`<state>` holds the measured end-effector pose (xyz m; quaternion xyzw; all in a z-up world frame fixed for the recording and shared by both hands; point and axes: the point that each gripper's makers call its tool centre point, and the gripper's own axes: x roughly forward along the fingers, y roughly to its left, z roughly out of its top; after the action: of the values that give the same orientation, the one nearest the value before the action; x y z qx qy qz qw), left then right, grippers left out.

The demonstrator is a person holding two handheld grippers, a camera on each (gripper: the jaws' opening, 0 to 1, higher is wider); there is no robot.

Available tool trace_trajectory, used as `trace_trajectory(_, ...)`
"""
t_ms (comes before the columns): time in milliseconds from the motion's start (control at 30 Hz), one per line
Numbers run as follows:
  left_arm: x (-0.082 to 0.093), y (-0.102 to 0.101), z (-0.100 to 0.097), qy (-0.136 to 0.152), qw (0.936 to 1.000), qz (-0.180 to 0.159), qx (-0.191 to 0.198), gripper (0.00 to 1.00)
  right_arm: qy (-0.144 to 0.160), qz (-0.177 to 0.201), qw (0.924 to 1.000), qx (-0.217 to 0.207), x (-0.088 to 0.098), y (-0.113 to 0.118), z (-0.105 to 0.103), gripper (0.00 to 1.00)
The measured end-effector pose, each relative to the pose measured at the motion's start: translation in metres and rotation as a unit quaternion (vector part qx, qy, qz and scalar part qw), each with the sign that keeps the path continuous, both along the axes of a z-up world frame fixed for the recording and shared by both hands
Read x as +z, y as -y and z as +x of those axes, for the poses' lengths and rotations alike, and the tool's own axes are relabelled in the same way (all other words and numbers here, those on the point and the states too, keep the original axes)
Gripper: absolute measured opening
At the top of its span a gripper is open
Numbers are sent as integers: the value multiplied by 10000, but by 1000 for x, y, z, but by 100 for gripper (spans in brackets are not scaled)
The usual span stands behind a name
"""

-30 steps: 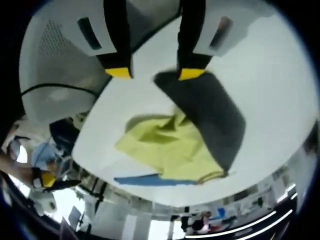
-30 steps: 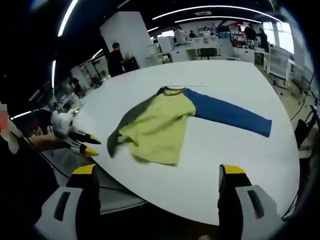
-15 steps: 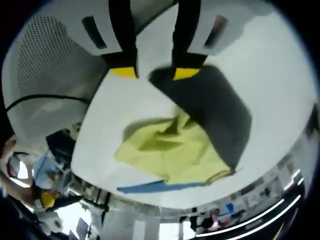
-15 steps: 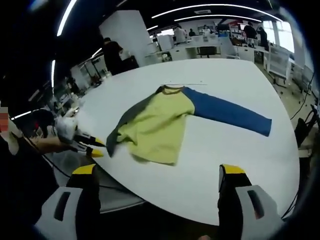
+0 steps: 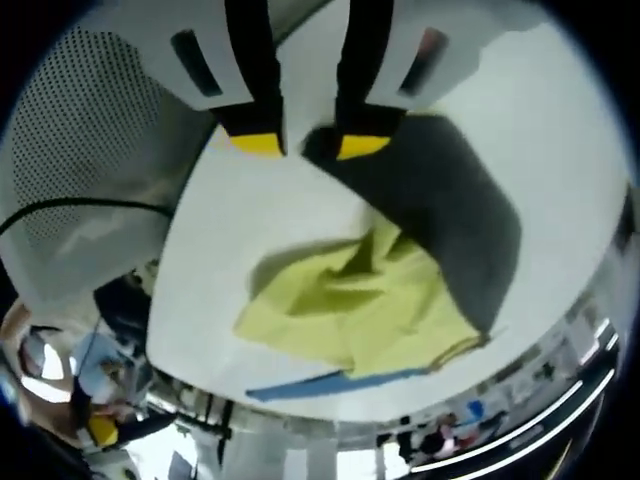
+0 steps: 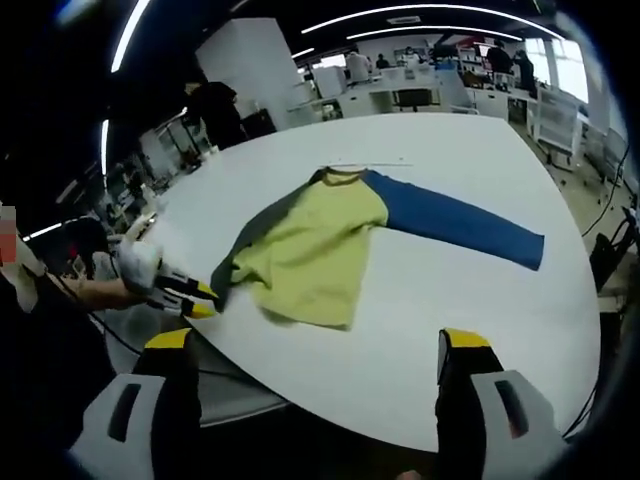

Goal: Fold the garment on the visible template until the final outline fits inside the template.

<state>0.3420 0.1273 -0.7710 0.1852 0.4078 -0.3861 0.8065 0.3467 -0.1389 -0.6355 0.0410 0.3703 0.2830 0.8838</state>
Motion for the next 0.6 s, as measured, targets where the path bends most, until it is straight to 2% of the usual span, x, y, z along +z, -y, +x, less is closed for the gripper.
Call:
trace_trajectory(367,-11,2,2,-15,9997,187,-149,13,-53,13,10000,-70,-3,5,2,100)
trace_trajectory(600,-11,0,9,2,9996,272,-76,5,-88,10,9999,-89,-6,6,2,100)
